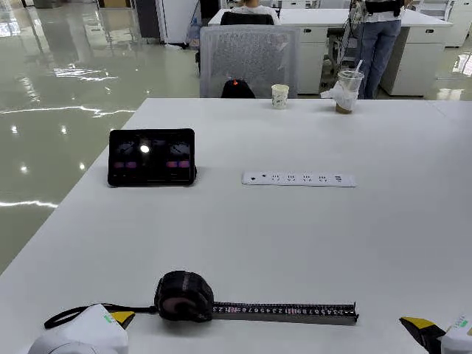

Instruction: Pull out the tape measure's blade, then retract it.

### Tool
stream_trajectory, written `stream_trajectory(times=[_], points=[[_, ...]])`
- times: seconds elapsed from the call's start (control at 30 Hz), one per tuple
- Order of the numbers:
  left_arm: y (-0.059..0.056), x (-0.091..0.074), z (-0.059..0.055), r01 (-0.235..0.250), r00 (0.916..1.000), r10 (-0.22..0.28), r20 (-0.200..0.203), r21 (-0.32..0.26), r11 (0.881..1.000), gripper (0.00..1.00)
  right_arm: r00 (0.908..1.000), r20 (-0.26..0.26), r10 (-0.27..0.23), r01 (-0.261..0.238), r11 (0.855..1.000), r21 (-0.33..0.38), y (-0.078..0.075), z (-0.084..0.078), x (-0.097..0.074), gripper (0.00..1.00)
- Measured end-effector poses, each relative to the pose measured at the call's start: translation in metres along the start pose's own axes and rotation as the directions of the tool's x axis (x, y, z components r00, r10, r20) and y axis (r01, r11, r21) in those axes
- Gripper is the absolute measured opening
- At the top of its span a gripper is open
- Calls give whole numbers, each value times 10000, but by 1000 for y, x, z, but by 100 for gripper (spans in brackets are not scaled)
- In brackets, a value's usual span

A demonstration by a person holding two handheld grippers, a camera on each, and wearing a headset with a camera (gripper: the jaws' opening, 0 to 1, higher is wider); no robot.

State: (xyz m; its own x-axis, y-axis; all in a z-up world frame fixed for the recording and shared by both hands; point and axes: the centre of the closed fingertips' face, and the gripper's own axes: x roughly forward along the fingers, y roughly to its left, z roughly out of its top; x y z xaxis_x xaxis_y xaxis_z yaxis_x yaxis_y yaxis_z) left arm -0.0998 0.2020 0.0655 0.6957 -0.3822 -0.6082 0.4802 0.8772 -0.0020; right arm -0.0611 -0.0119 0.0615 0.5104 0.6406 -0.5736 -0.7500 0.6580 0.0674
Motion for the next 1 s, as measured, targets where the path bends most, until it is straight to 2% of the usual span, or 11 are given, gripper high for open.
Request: stream_trajectory(times=[0.2, 0.33, 0.57, 0.87, 1.0], points=[[-7, -1, 9, 98, 9999, -97, 84, -111, 9999, 99, 9999, -123, 87, -86, 9999, 118, 12, -3, 0, 99], [-9, -1, 10, 135, 9999, -134, 52, -41, 9999, 99, 9996, -200, 187, -185, 9998, 107, 19, -3, 0, 99], [-5, -6, 15, -62, 9997, 64, 215, -119, 9999, 99, 9997, 29, 237, -237, 9997, 77, 25, 9, -6, 99], [-10, -9, 20, -185, 9992, 195, 343, -295, 9994, 99, 9995, 182, 268, -273, 9993, 269, 33, 15, -8, 99], [-12, -7, 19, -284, 9993, 292, 251, -323, 9991, 99, 9997, 166, 204, -209, 9993, 297, 36, 15, -8, 99]])
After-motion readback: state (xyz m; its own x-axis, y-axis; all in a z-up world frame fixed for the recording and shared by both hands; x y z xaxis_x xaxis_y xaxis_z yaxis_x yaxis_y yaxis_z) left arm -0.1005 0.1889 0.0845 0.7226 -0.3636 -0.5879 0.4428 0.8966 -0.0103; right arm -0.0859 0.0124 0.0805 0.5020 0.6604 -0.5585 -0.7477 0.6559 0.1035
